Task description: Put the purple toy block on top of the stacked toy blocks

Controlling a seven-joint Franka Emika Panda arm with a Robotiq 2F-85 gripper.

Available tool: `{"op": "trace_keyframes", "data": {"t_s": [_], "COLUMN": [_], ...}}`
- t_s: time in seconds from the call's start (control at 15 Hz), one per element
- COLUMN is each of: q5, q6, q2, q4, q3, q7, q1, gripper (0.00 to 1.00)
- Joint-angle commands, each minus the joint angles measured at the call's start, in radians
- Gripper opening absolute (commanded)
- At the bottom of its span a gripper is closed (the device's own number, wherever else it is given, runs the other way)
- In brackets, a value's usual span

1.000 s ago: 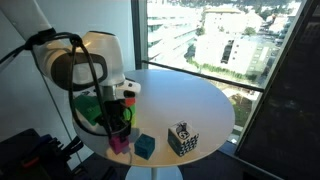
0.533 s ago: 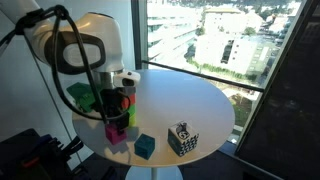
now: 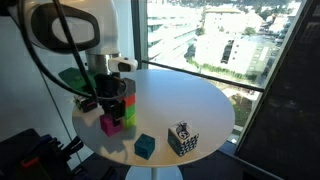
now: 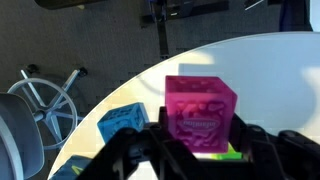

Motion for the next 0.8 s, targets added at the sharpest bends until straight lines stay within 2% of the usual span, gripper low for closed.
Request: {"op": "trace_keyframes", "data": {"t_s": [0.0, 0.33, 0.73], "q5": [0.001, 0.013, 0.080], "q6": [-0.077, -0.132, -0.239], "q2": [-0.073, -0.125, -0.166], "q4": [0.011, 0.033, 0.086], "q3": [0.028, 0.042, 0.031], "q7": [0.011, 0.011, -0.035], "q1": [-0.020, -0.019, -0.006], "gripper": [0.31, 0.31, 0.31]}}
